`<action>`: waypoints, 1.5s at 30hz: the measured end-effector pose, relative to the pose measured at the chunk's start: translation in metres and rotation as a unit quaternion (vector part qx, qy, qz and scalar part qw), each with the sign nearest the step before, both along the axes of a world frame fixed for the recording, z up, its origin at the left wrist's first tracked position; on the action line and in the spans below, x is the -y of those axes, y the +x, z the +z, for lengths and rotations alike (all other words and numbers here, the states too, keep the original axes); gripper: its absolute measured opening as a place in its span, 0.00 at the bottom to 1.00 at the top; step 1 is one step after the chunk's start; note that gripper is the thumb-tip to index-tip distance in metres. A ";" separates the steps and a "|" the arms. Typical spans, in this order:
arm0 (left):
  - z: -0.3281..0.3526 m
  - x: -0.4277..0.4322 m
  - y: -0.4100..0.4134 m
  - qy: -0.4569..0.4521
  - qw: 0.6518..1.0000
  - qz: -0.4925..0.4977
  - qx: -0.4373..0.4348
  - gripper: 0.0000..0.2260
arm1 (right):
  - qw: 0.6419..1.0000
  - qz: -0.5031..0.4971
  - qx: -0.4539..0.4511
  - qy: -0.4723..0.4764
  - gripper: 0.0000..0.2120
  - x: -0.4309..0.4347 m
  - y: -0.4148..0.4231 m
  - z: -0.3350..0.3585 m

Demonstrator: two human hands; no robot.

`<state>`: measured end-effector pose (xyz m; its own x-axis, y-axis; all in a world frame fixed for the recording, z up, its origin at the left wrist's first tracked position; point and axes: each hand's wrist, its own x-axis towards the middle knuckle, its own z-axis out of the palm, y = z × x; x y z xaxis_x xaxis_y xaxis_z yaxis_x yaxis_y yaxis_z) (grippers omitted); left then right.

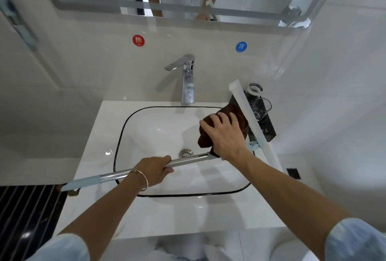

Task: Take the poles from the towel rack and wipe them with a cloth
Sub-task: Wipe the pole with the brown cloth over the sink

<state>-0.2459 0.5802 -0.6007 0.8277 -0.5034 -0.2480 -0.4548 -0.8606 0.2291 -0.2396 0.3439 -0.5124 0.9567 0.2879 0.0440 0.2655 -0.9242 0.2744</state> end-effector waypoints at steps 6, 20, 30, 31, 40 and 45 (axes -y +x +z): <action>0.000 -0.001 -0.003 0.000 1.000 0.002 0.012 0.12 | 0.998 -0.009 -0.001 -0.056 0.33 0.014 0.004 -0.010; -0.002 0.004 -0.008 0.026 1.000 0.014 0.009 0.13 | 0.985 -0.140 -0.100 0.029 0.33 0.018 -0.007 -0.021; -0.002 0.017 -0.009 0.022 1.000 -0.008 -0.010 0.14 | 0.985 -0.139 -0.094 0.048 0.32 0.033 -0.025 -0.031; -0.001 0.019 -0.009 0.022 1.000 -0.011 -0.009 0.14 | 0.985 -0.141 -0.094 0.039 0.32 0.036 -0.027 -0.032; 0.003 0.039 -0.006 0.050 0.998 -0.043 -0.007 0.15 | 0.978 -0.123 -0.131 -0.101 0.40 0.052 -0.037 -0.040; 0.003 0.034 -0.009 0.053 0.998 -0.036 -0.003 0.14 | 0.965 -0.091 -0.160 -0.189 0.33 0.041 -0.033 -0.037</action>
